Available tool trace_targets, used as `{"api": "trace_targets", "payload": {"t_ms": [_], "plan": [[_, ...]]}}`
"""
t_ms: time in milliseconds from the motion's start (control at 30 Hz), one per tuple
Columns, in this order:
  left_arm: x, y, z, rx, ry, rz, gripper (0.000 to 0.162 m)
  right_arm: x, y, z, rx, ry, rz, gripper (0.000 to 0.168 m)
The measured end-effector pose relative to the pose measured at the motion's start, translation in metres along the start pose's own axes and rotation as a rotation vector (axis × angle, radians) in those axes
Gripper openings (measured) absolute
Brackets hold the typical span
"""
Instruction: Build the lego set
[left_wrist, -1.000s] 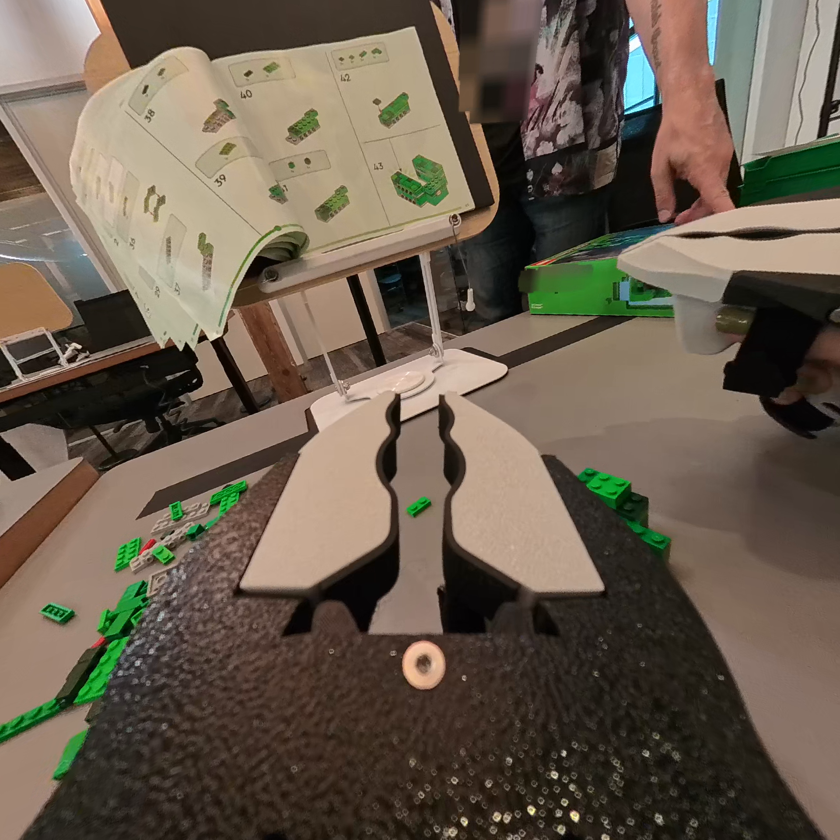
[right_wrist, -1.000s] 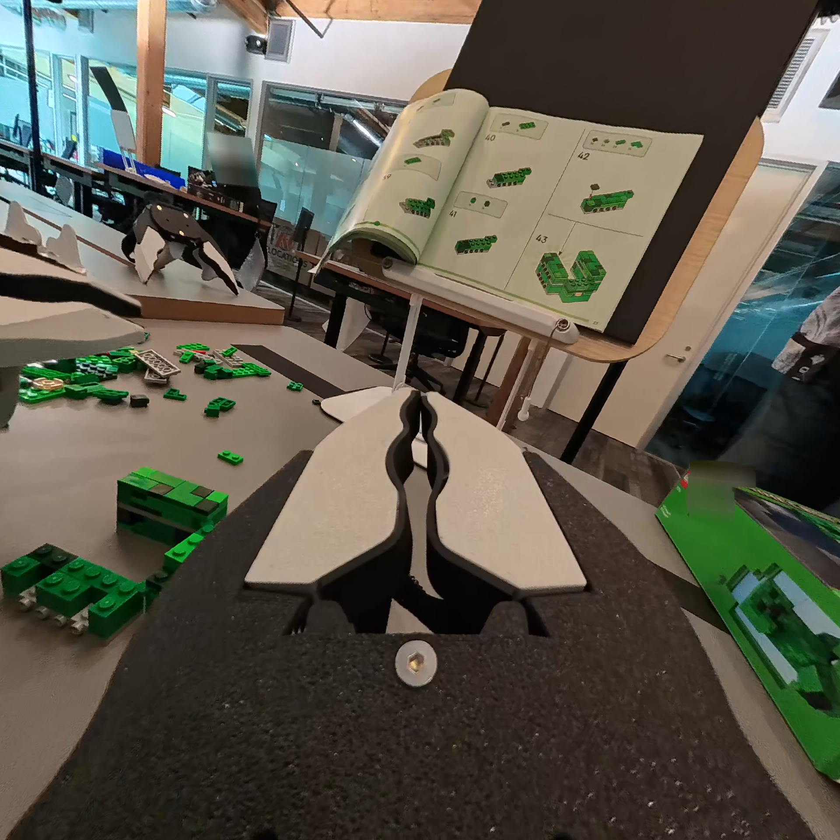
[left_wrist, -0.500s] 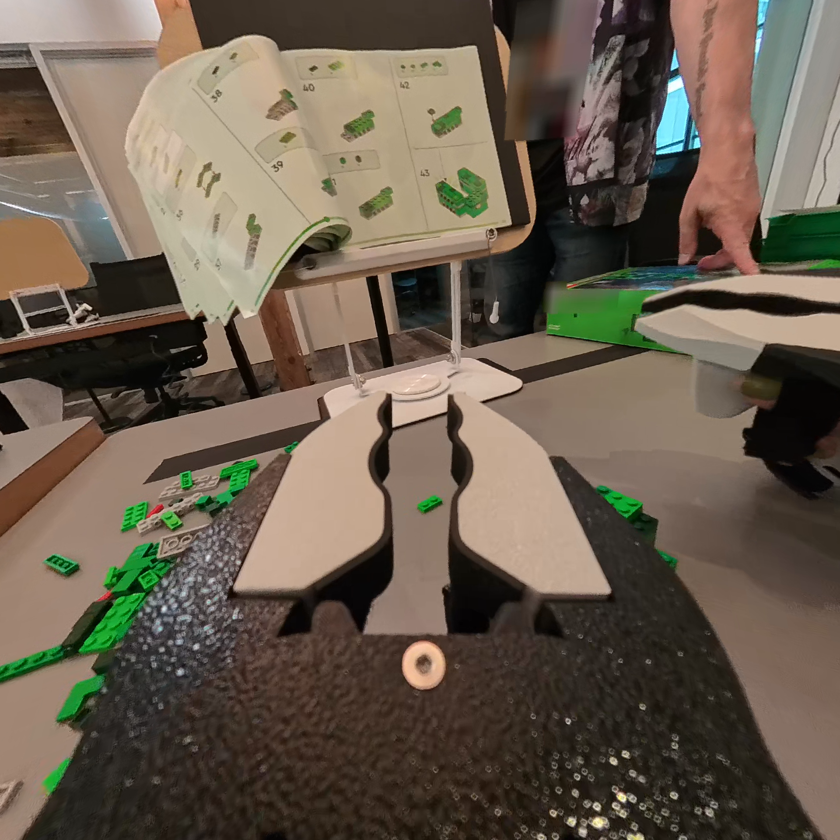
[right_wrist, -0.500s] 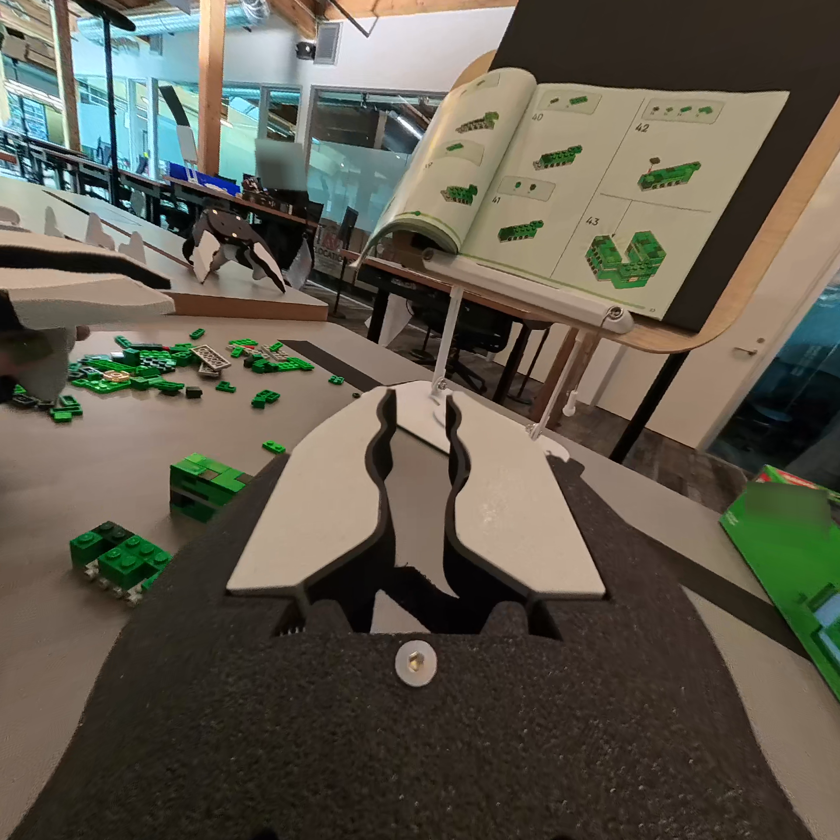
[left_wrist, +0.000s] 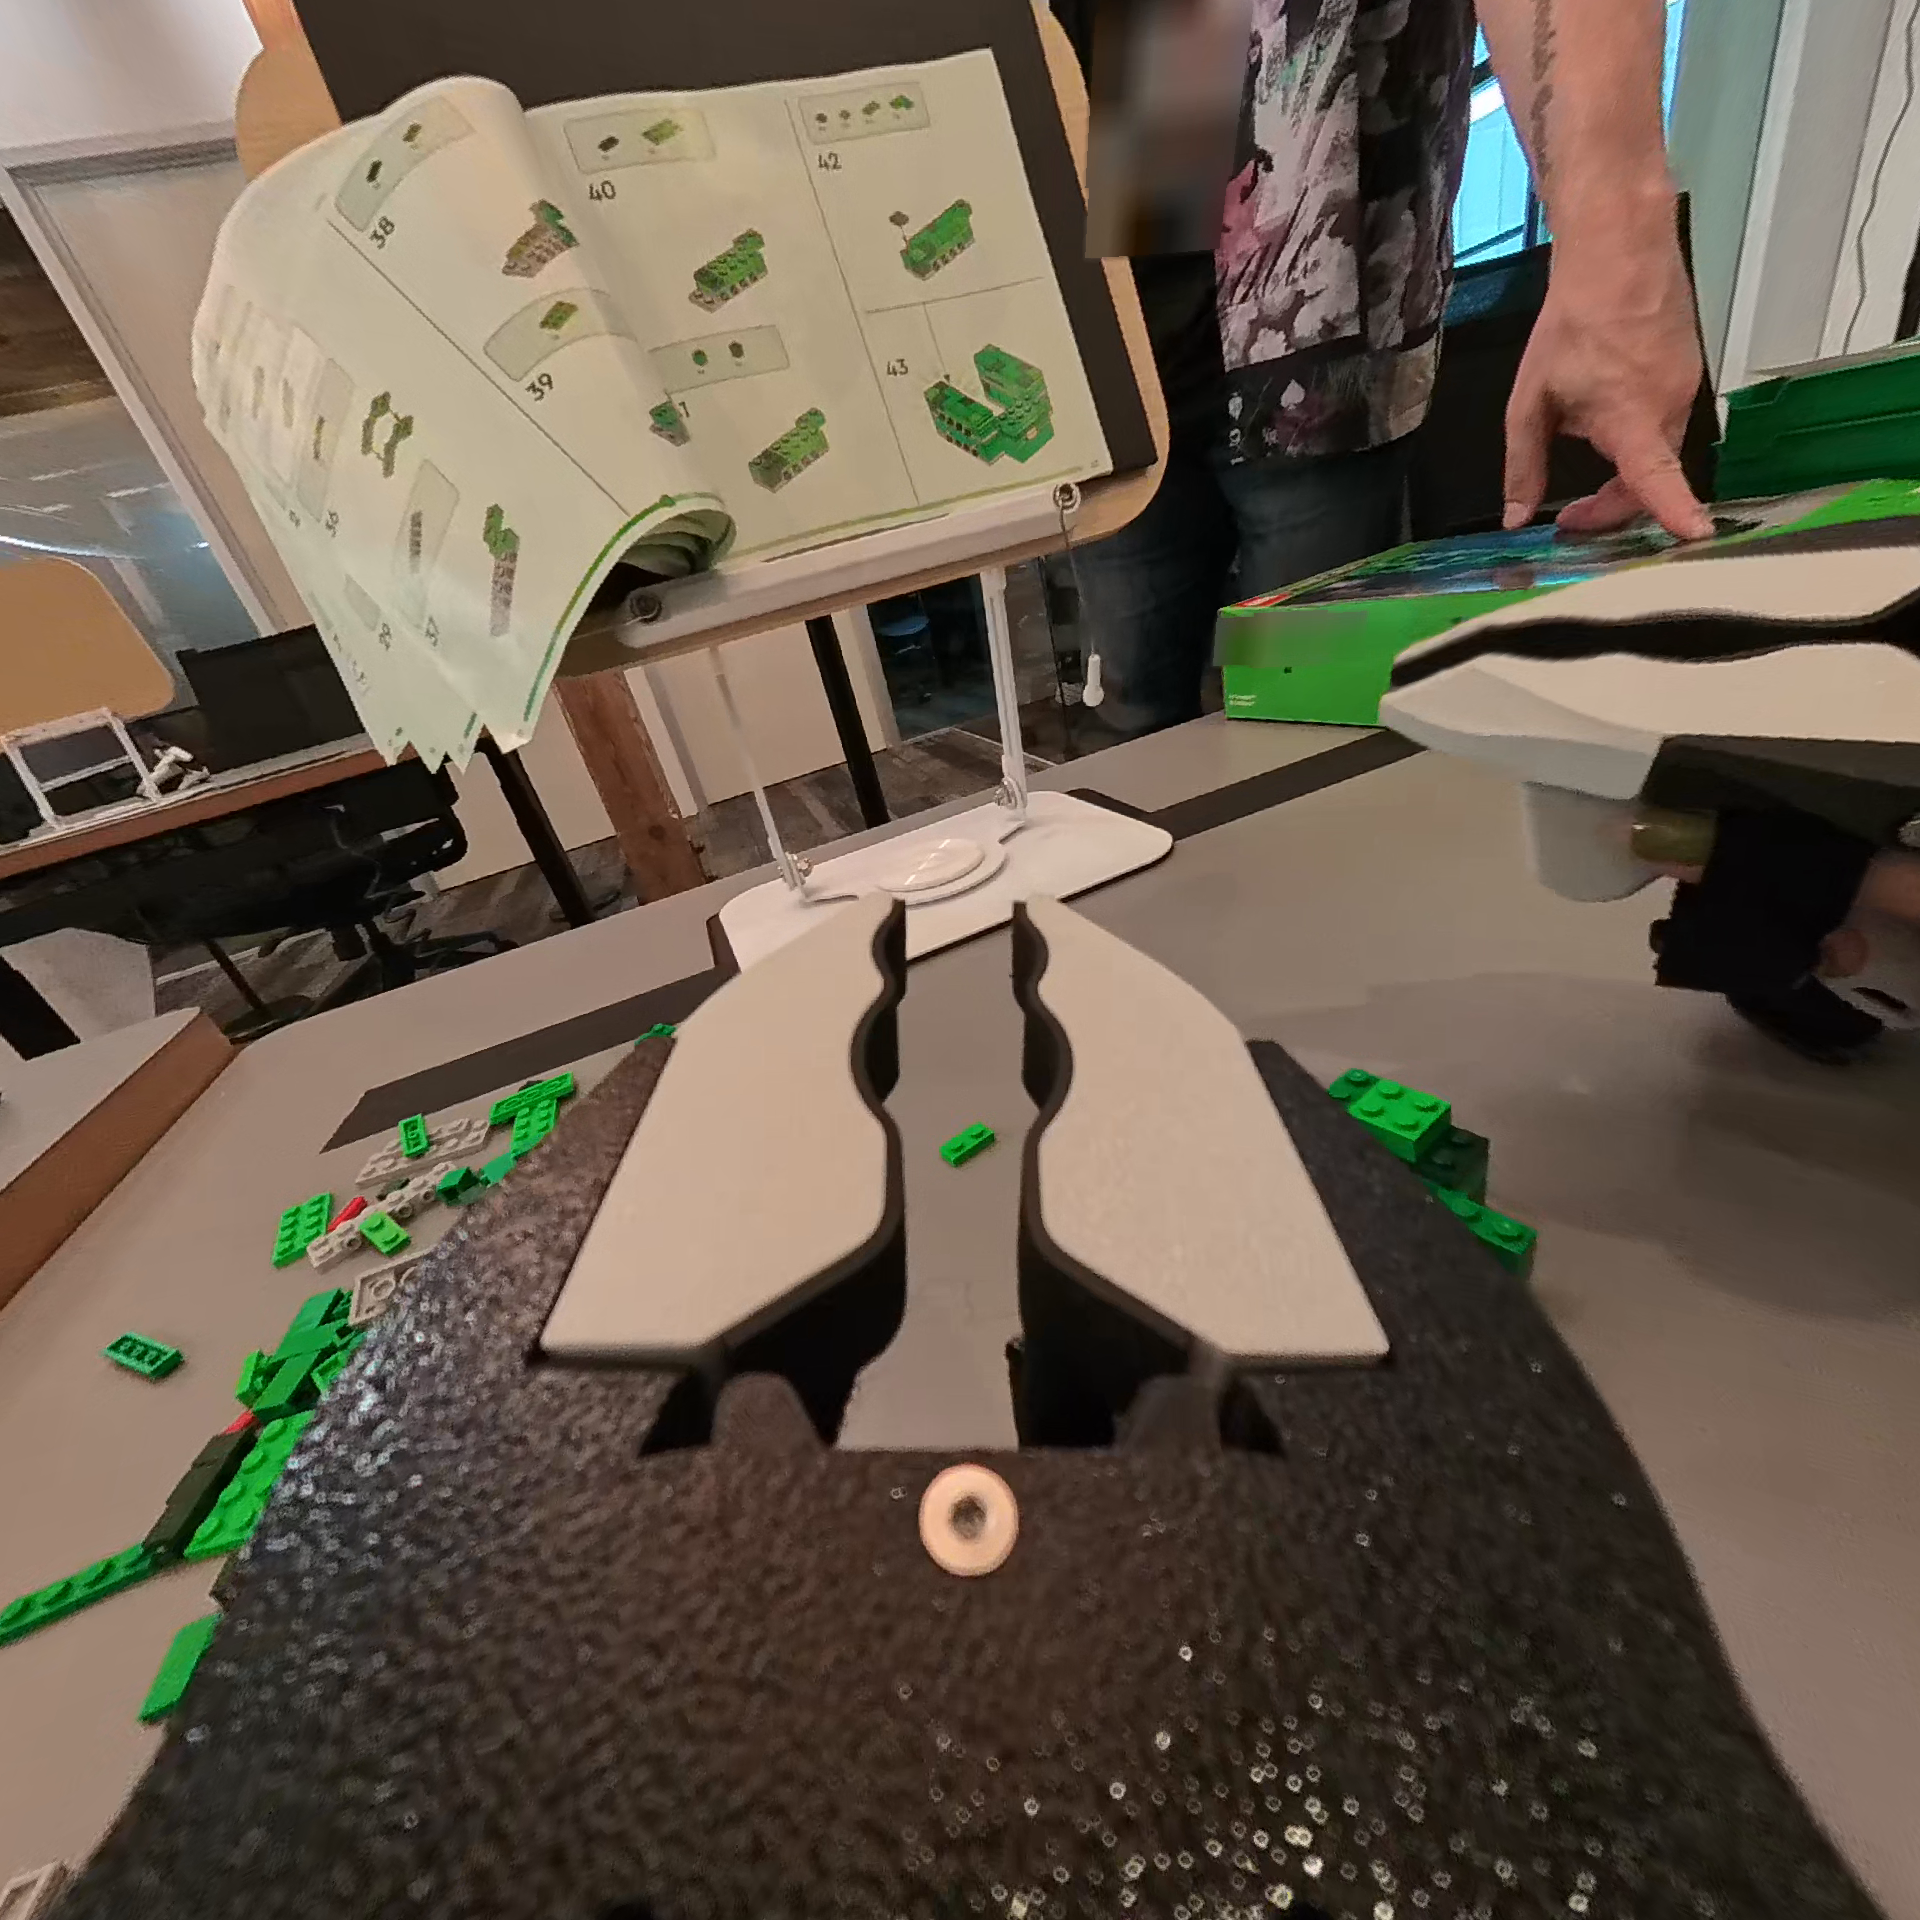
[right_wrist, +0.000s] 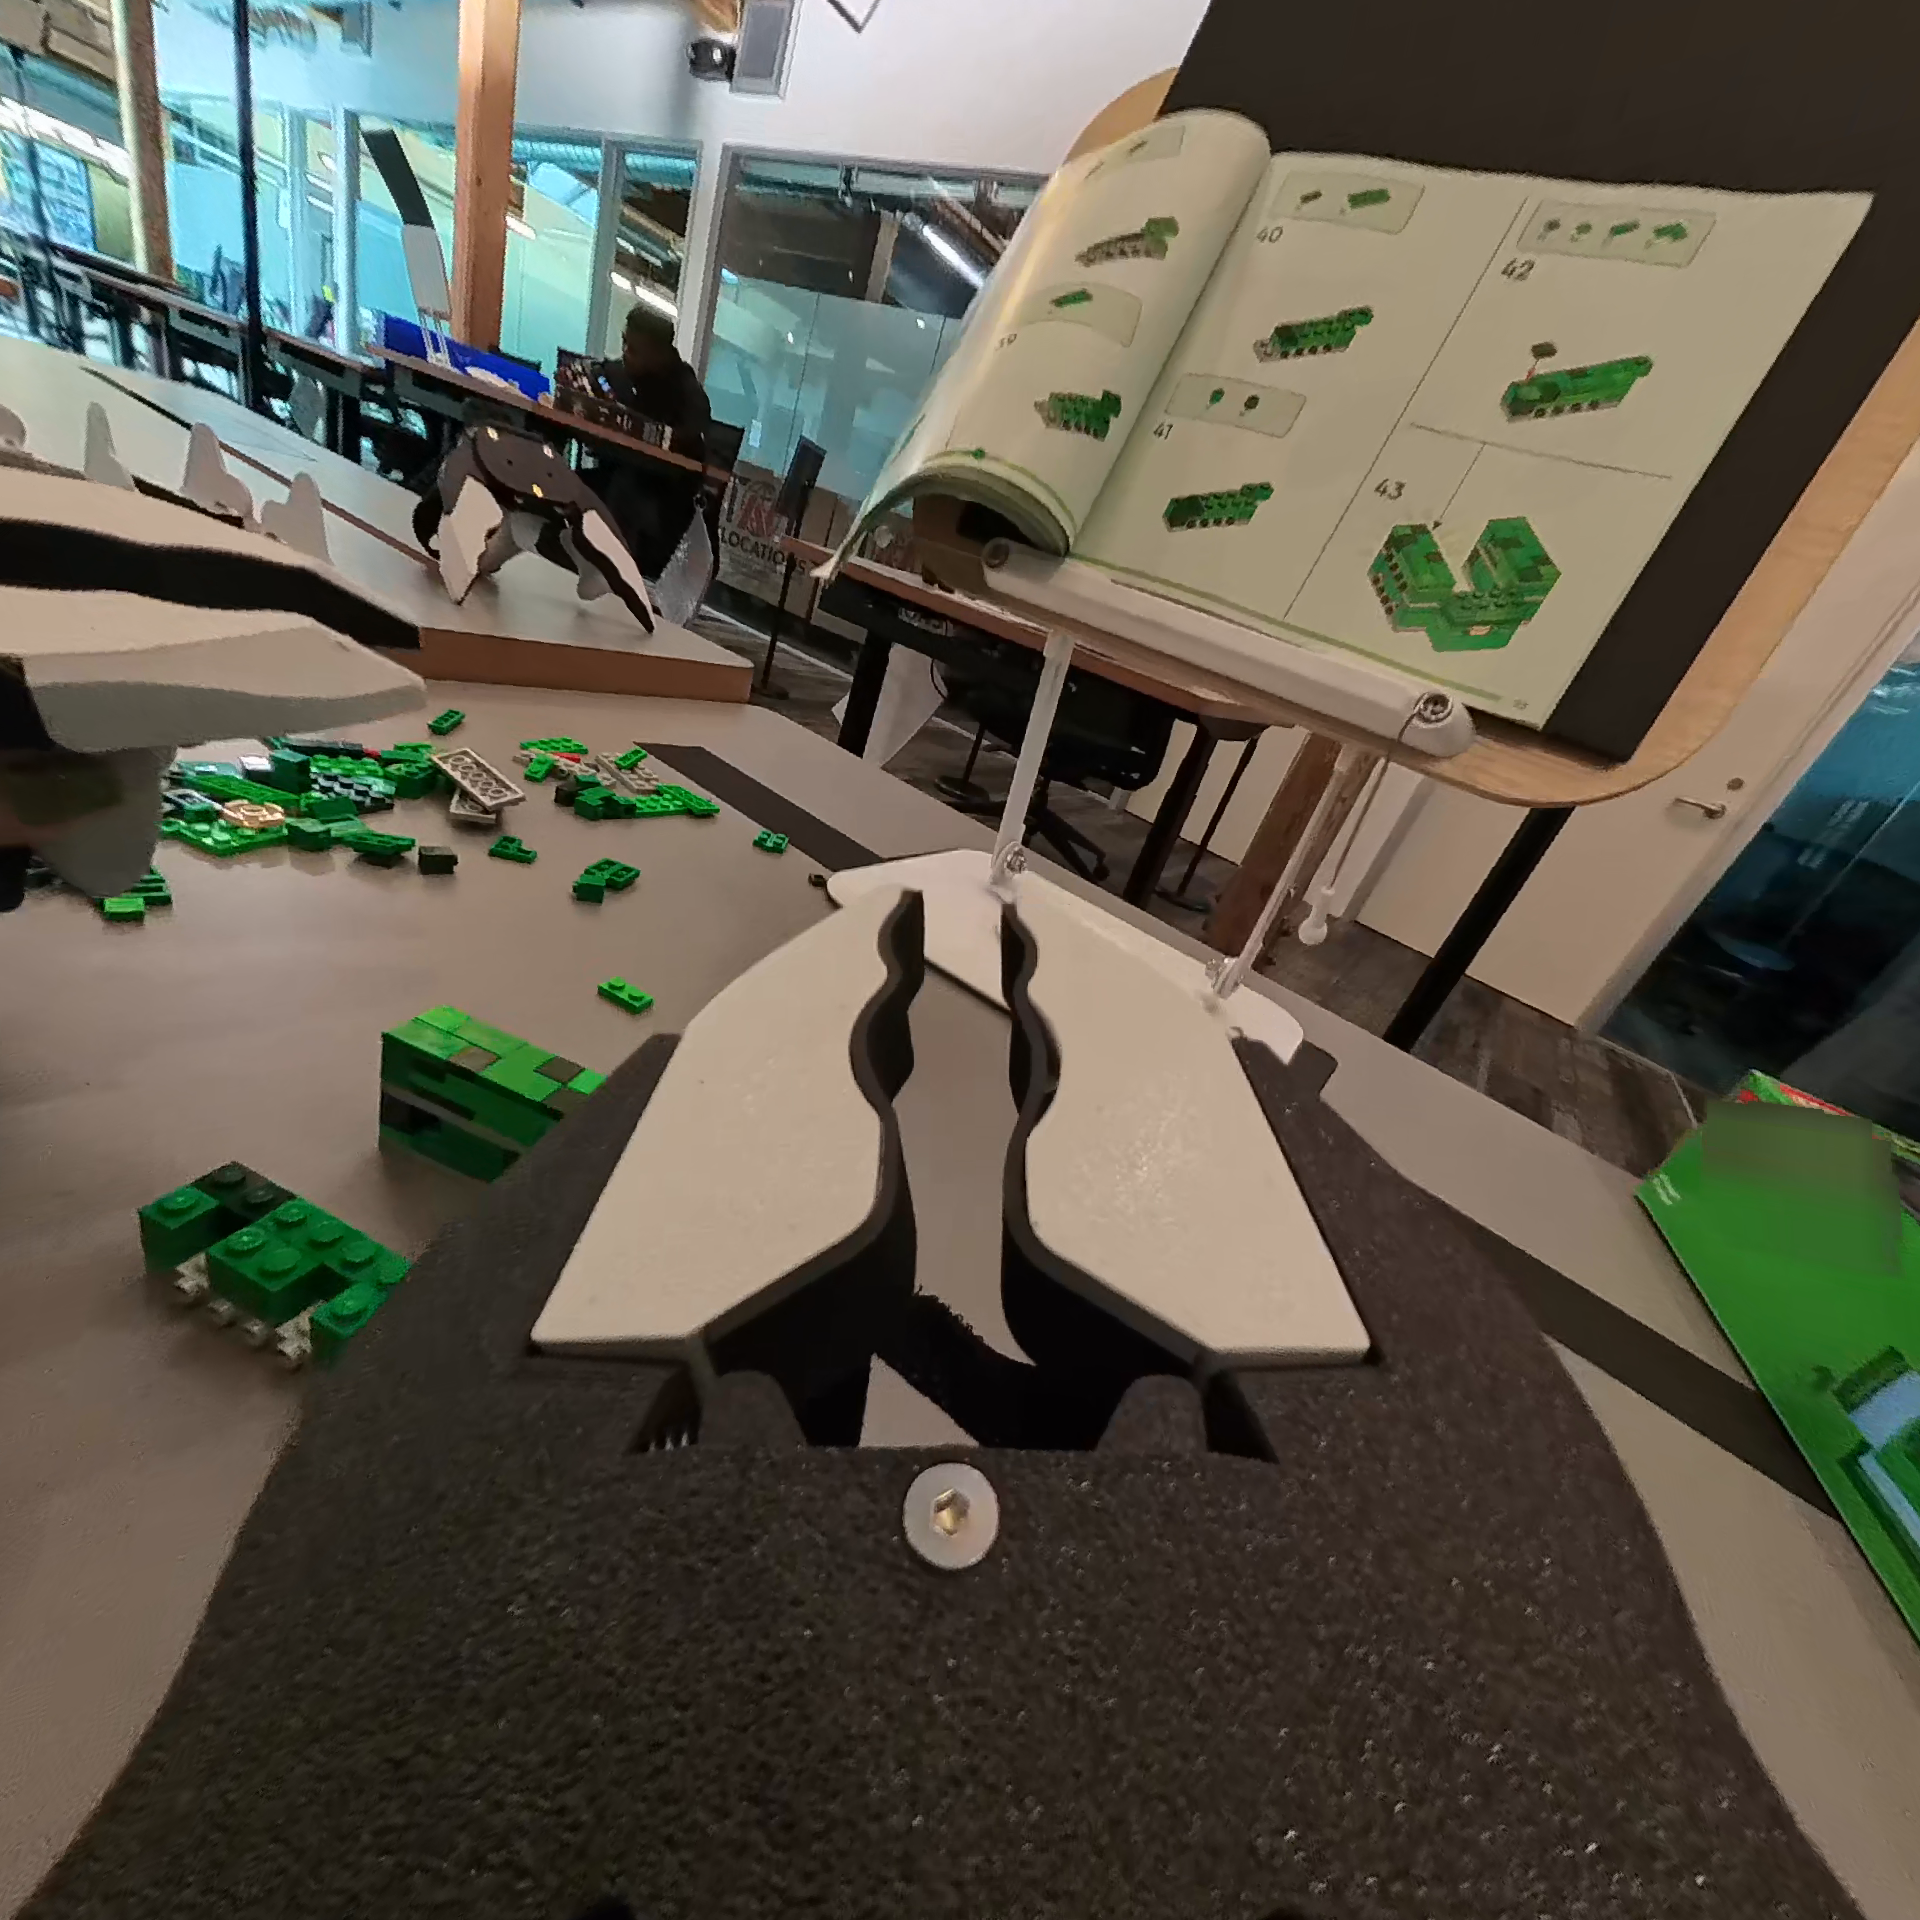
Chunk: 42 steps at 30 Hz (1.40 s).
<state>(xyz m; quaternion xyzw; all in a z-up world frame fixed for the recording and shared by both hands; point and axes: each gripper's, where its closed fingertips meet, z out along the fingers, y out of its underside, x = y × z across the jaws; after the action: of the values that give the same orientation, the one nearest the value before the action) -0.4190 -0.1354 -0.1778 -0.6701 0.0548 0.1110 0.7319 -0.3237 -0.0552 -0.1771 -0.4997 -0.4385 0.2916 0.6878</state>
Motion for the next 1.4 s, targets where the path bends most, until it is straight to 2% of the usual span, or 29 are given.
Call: {"api": "trace_targets", "payload": {"t_ms": [900, 1133, 1400], "plan": [[-0.0009, -0.001, -0.0011, 0.007, 0.0, -0.007, 0.019, 0.0006, 0.0059, 0.001, -0.043, 0.015, -0.035, 0.011], [-0.0021, -0.001, -0.0024, 0.006, -0.006, -0.012, 0.019, 0.0044, 0.0044, -0.0043, -0.047, 0.018, 0.057, 0.013], [0.0004, -0.0001, -0.001, -0.001, 0.002, 0.003, 0.019, 0.0063, 0.0059, 0.0012, -0.053, 0.016, 0.02, 0.014]]}}
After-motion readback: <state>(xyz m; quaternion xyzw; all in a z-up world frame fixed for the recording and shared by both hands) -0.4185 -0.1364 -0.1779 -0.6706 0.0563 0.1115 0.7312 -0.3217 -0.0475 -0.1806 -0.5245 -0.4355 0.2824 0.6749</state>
